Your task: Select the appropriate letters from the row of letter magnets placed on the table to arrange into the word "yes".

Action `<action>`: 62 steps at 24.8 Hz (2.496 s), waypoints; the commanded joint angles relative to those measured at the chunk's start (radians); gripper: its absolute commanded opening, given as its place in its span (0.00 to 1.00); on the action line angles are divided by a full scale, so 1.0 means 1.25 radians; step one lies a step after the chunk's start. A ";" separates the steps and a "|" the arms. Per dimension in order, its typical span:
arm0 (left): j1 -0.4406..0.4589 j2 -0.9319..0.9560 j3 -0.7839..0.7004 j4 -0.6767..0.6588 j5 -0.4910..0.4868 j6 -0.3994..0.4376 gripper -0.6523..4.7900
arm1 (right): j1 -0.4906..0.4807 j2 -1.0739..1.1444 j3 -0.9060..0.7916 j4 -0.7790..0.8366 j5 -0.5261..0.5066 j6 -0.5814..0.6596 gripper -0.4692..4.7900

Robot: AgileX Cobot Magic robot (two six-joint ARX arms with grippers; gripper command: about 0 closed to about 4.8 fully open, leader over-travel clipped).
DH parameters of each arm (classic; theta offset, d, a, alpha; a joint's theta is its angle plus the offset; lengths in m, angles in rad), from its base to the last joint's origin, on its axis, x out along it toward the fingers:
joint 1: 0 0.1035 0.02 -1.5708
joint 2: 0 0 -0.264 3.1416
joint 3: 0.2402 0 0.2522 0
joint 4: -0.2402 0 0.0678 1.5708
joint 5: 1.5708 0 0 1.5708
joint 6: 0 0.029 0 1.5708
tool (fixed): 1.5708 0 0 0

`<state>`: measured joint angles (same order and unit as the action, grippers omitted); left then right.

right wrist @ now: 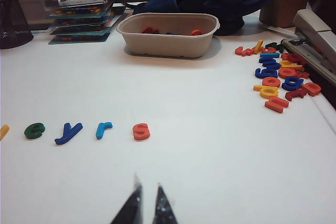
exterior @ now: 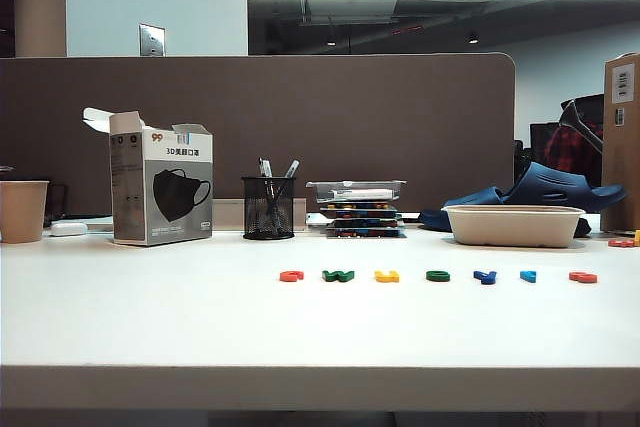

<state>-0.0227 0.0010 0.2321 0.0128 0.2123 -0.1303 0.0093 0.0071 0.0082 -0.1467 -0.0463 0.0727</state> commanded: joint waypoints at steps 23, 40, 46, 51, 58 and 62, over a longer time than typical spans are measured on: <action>0.000 0.480 0.901 -0.911 0.184 0.031 0.11 | 0.000 -0.006 -0.006 0.013 0.002 -0.001 0.15; -0.252 0.777 1.238 -1.101 0.186 -0.200 0.11 | 0.000 -0.006 -0.006 0.013 0.002 -0.001 0.15; -0.423 0.847 1.238 -1.048 0.036 -0.286 0.11 | 0.000 -0.006 -0.006 0.013 0.002 -0.001 0.15; -0.506 0.902 1.238 -0.983 -0.051 -0.311 0.11 | 0.000 -0.006 -0.006 0.013 0.002 -0.001 0.15; -0.540 0.968 1.238 -0.962 -0.099 -0.345 0.11 | 0.000 -0.006 -0.006 0.013 0.002 -0.001 0.15; -0.540 0.999 1.238 -0.931 -0.115 -0.367 0.11 | 0.000 -0.006 -0.006 0.013 0.002 -0.001 0.15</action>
<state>-0.6964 1.2453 1.7771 -1.1831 0.0826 -0.5701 0.0093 0.0071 0.0082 -0.1463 -0.0463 0.0723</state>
